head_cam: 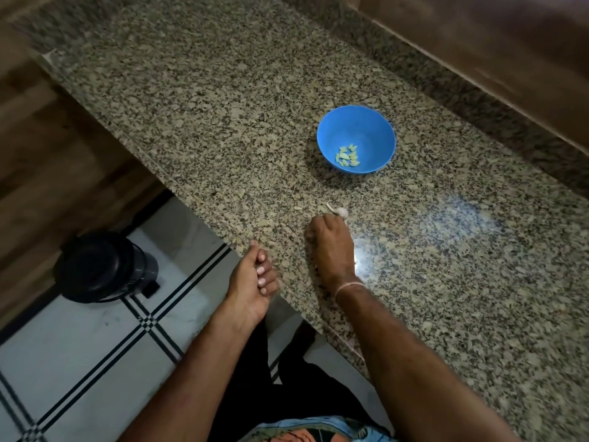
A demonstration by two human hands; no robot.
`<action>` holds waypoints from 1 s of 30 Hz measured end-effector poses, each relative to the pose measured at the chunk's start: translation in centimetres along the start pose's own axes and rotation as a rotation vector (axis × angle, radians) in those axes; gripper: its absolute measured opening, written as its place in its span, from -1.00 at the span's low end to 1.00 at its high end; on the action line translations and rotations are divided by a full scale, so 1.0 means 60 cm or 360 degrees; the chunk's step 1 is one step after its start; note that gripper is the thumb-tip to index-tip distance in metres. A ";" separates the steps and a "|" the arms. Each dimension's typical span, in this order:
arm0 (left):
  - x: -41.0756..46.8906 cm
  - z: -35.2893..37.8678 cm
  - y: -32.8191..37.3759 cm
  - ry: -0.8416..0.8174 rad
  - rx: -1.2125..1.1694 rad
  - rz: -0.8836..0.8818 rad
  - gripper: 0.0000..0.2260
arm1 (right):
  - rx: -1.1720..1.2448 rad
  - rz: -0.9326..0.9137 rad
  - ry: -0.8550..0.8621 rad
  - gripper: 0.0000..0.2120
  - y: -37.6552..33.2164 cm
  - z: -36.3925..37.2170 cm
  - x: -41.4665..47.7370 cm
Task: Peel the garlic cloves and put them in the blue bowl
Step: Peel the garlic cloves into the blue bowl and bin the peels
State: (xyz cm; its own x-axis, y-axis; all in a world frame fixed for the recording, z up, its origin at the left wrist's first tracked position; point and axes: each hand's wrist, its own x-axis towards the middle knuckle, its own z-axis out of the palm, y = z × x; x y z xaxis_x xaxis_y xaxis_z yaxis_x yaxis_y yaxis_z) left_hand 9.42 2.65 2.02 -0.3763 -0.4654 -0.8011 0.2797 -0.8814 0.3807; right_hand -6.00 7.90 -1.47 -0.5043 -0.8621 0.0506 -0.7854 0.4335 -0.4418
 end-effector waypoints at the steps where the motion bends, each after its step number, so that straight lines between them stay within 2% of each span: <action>1: -0.002 -0.004 0.001 0.0003 0.0000 0.0000 -0.59 | -0.0047 -0.0019 -0.0014 -0.89 0.002 0.001 -0.004; 4: -0.008 -0.014 0.007 0.0014 0.0006 0.0000 -0.58 | -0.0090 0.0012 -0.0182 -0.93 -0.004 -0.011 -0.022; 5: -0.010 -0.017 0.010 0.0008 0.0006 -0.0005 -0.58 | 0.0026 0.0100 -0.0248 -0.93 -0.013 -0.015 -0.028; 9: -0.018 -0.035 0.032 -0.0014 0.0002 -0.0016 -0.59 | 0.1213 0.0841 -0.0340 -0.86 -0.082 -0.036 -0.039; 11: -0.023 -0.055 0.051 -0.0014 0.0023 -0.0001 -0.60 | 0.1597 0.0952 -0.0375 -0.83 -0.131 -0.036 -0.044; 13: -0.031 -0.083 0.075 -0.0001 0.0038 0.0013 -0.59 | 0.1796 0.0976 -0.0448 -0.81 -0.182 -0.020 -0.049; 18: -0.058 -0.189 0.160 0.0043 -0.0082 0.0100 -0.59 | 0.1966 0.0992 -0.0697 -0.79 -0.326 0.071 -0.057; 22: -0.085 -0.339 0.266 0.0091 -0.0211 0.0165 -0.59 | 0.1893 0.0976 -0.0866 -0.80 -0.498 0.152 -0.060; 30: -0.166 -0.619 0.473 0.0222 -0.0516 0.0380 -0.58 | 0.2027 0.0919 -0.1090 -0.69 -0.806 0.296 -0.074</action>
State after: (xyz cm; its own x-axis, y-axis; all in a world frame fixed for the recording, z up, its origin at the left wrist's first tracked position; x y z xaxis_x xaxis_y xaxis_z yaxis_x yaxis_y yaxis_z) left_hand 53.93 -14.75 3.66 -0.1503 -0.6183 -0.7714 0.6164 -0.6687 0.4158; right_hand 40.57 -13.88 3.78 -0.0867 -0.7677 -0.6349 0.4412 0.5418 -0.7154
